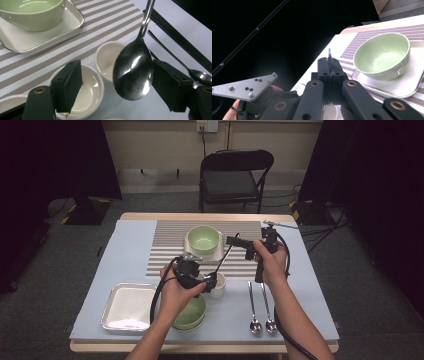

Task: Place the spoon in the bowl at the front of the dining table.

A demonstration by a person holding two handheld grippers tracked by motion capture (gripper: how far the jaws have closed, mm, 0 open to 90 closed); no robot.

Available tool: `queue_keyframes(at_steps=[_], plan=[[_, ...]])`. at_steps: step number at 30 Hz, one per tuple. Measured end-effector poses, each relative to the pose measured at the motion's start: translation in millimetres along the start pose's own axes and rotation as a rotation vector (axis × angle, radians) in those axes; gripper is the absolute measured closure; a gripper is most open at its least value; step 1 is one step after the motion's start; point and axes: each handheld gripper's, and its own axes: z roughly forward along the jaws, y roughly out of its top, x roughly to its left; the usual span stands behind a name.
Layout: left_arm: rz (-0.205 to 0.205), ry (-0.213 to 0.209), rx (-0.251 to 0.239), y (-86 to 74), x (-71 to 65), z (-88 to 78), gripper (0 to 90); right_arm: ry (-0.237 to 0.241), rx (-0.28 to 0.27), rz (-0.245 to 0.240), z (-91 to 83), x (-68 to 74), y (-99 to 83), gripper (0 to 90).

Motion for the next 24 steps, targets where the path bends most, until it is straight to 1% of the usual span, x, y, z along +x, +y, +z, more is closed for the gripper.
queue_keyframes(at_steps=[5,8,9,13,15,16,18,19,22,24], plan=[[0.006,0.021,0.001,-0.7,3.3,-2.6,26.7,0.007,0.000,0.001,1.6,1.1,-0.7,89.7],[0.004,0.024,-0.002,-1.4,5.8,-3.9,26.7,0.007,0.007,0.006,2.5,1.8,-0.8,89.8],[-0.006,0.023,-0.002,-1.9,6.8,-4.1,26.8,0.006,0.008,0.003,2.8,1.9,-0.8,89.8],[-0.005,0.033,-0.005,-2.5,10.6,-5.8,26.8,0.004,0.011,0.015,3.7,1.8,-1.6,89.7],[-0.006,0.035,-0.001,-3.0,12.1,-6.5,27.0,0.003,0.012,0.013,4.2,1.4,-2.2,89.7],[-0.014,0.034,-0.009,-3.2,12.2,-6.2,27.0,0.005,0.013,0.015,4.4,1.3,-2.5,89.7],[-0.009,0.042,-0.006,-3.4,14.6,-7.7,27.0,0.005,0.011,0.011,4.7,1.5,-3.0,89.7],[-0.016,0.040,-0.006,-3.5,15.0,-7.9,27.0,0.006,0.011,0.013,4.9,1.6,-3.2,89.7],[-0.015,0.035,-0.010,-3.6,15.7,-8.0,27.2,0.005,0.012,0.017,5.2,2.1,-3.4,89.7],[-0.022,0.027,-0.008,-3.5,15.5,-8.0,27.7,0.002,0.004,0.019,5.3,2.3,-3.1,89.8]])
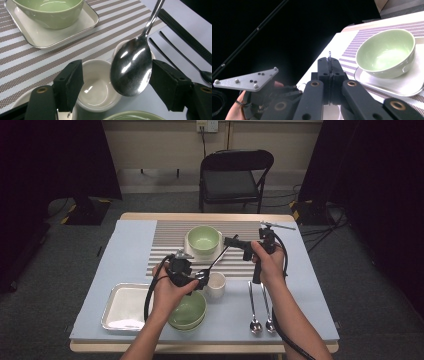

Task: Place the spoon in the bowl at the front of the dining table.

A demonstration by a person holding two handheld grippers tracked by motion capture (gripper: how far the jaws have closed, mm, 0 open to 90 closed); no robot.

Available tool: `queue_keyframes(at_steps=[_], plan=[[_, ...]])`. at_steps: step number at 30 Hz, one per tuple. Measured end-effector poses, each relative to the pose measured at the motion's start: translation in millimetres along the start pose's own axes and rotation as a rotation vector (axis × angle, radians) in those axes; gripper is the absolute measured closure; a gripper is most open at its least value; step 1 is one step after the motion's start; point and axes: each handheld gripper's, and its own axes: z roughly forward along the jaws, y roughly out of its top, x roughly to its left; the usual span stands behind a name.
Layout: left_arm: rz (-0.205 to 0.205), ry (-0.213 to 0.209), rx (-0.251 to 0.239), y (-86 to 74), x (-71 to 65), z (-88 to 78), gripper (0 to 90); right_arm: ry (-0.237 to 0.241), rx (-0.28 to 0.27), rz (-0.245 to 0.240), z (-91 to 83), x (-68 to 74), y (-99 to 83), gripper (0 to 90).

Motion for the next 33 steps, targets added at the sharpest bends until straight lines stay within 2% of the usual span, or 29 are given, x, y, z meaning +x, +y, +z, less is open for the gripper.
queue_keyframes(at_steps=[5,15,19,21,22,25,26,28,33], plan=[[-0.015,-0.026,0.002,-0.4,0.4,0.1,26.5,-0.007,-0.012,0.004,0.3,-0.2,1.6,89.8],[0.000,-0.041,0.007,-1.7,5.0,-5.7,23.8,-0.026,-0.022,0.013,-2.0,-6.4,6.3,89.8],[-0.008,-0.043,0.003,-3.2,7.8,-9.4,23.3,-0.029,-0.027,0.007,-2.3,-7.0,9.3,89.8],[0.005,-0.043,0.003,-3.7,10.3,-11.7,23.2,-0.032,-0.029,0.003,-2.2,-7.1,11.2,89.8],[-0.007,-0.049,-0.002,-4.3,10.5,-12.5,23.2,-0.033,-0.028,0.005,-2.1,-7.1,11.9,89.8],[-0.009,-0.053,-0.002,-5.9,12.8,-15.6,23.1,-0.038,-0.026,0.005,-0.9,-8.1,13.2,89.8],[0.003,-0.056,0.005,-6.1,14.3,-17.6,23.2,-0.039,-0.028,0.005,-0.4,-8.7,13.5,89.8],[-0.007,-0.054,0.003,-7.3,16.3,-20.0,22.7,-0.042,-0.028,0.005,0.5,-9.7,14.1,89.8],[0.006,-0.033,0.011,-10.7,24.3,-26.4,22.7,-0.047,-0.025,0.010,2.7,-11.3,15.7,89.8]])
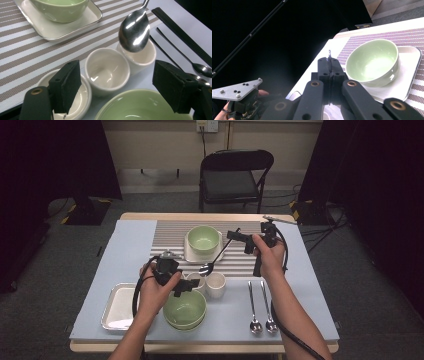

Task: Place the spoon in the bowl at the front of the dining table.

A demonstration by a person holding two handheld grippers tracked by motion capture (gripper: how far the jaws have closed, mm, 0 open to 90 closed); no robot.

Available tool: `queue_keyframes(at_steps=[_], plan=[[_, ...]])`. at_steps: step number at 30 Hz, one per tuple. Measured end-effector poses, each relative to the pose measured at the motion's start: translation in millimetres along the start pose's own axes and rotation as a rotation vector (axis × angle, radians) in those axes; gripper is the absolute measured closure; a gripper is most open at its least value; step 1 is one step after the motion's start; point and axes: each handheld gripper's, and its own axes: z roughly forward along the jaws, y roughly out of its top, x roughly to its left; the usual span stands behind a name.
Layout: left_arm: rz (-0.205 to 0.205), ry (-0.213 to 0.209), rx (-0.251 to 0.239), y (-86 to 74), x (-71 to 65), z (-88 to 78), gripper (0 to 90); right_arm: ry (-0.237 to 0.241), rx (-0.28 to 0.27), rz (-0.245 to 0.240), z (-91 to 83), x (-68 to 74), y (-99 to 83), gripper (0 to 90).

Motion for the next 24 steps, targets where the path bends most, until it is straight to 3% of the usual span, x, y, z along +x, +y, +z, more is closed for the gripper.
queue_keyframes(at_steps=[24], plan=[[-0.038,0.009,0.005,-20.5,26.1,-18.3,22.0,-0.013,0.001,0.014,10.7,-8.1,5.9,89.8]])
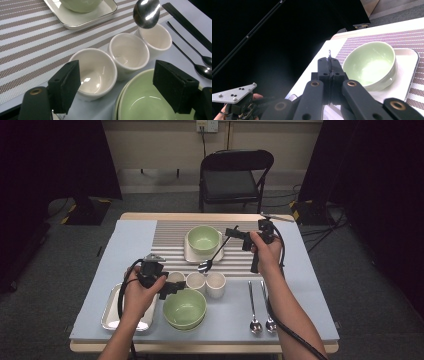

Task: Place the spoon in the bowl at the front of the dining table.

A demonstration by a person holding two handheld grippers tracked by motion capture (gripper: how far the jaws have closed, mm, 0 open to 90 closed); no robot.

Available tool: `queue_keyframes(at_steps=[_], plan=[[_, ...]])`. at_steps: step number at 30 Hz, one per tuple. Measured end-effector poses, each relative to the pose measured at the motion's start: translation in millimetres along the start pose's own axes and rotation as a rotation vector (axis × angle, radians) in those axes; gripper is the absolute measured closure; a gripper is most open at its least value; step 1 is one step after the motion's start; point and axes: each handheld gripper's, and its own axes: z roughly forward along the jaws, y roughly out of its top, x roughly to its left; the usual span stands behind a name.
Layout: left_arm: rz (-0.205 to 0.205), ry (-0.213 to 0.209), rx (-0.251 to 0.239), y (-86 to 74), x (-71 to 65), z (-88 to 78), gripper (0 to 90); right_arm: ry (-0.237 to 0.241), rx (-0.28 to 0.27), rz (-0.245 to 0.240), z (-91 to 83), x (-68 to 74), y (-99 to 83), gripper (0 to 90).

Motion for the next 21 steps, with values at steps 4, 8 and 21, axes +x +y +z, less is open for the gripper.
queue_keyframes(at_steps=[4,8,21], plan=[[-0.013,-0.003,0.000,-3.3,4.2,-1.3,22.0,-0.003,0.000,0.001,1.1,-0.8,0.9,89.8],[-0.017,0.007,0.000,-5.9,7.9,-3.4,22.0,-0.005,0.002,-0.003,2.4,-1.4,1.6,89.8],[-0.040,0.009,-0.003,-17.1,18.1,-6.5,22.0,-0.010,-0.003,0.002,5.3,-5.2,5.3,89.8]])
